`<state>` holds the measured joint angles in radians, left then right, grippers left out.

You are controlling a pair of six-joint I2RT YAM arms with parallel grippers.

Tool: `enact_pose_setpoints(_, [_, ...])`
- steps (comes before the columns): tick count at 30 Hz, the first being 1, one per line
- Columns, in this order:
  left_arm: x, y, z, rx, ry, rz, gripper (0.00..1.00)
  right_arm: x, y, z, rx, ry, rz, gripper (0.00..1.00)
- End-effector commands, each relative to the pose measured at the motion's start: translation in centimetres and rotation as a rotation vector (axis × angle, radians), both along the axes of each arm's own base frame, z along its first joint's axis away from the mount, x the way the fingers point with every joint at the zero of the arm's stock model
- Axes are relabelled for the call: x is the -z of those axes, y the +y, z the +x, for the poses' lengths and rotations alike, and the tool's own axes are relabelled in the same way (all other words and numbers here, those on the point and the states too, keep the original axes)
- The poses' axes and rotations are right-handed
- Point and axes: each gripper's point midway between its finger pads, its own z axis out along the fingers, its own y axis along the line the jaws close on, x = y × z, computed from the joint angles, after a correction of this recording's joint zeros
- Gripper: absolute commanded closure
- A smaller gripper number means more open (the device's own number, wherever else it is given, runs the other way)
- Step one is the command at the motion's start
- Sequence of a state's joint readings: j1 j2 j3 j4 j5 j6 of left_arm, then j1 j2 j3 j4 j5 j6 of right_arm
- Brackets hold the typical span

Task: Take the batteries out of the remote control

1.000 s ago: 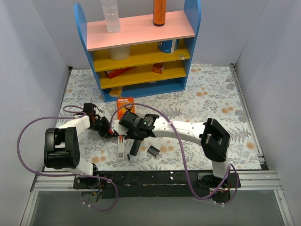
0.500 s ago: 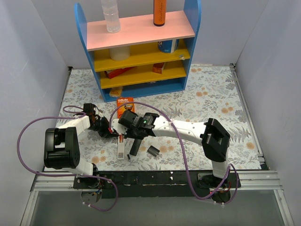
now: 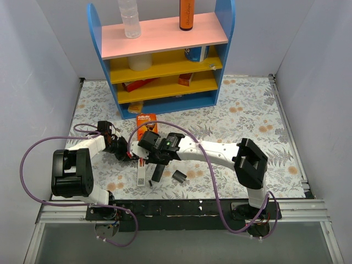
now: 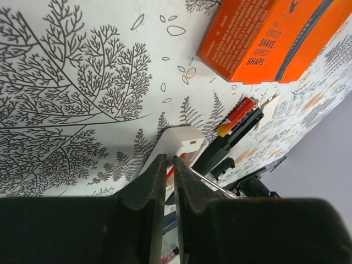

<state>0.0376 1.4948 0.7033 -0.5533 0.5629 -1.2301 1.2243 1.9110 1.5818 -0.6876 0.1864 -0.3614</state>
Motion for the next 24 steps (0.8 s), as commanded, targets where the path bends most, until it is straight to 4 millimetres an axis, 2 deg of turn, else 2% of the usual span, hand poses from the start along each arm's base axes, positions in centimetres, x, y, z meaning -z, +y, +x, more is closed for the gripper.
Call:
enact_pose_setpoints(1, [-0.3, -0.1, -0.2, 0.01, -0.016, -0.009, 0.9, 0.1, 0.7, -0.5, -0.003, 0.026, 0.001, 0.99])
enact_pose_setpoints(12, [-0.1, -0.2, -0.3, 0.009, -0.009, -0.011, 0.9, 1.2, 0.9, -0.7, -0.003, 0.039, 0.016, 0.99])
enact_pose_setpoints(18, [0.1, -0.3, -0.4, 0.011, -0.001, -0.021, 0.92, 1.4, 1.4, -1.4, -0.055, 0.064, 0.097, 0.99])
enact_pose_setpoints(19, [0.1, -0.3, -0.4, 0.012, 0.002, -0.024, 0.92, 2.1, 1.0, -1.6, -0.062, 0.08, 0.095, 0.99])
enact_pose_setpoints(24, [0.4, -0.3, -0.5, 0.012, 0.012, -0.024, 0.93, 3.0, 1.1, -1.6, -0.088, 0.097, 0.123, 0.99])
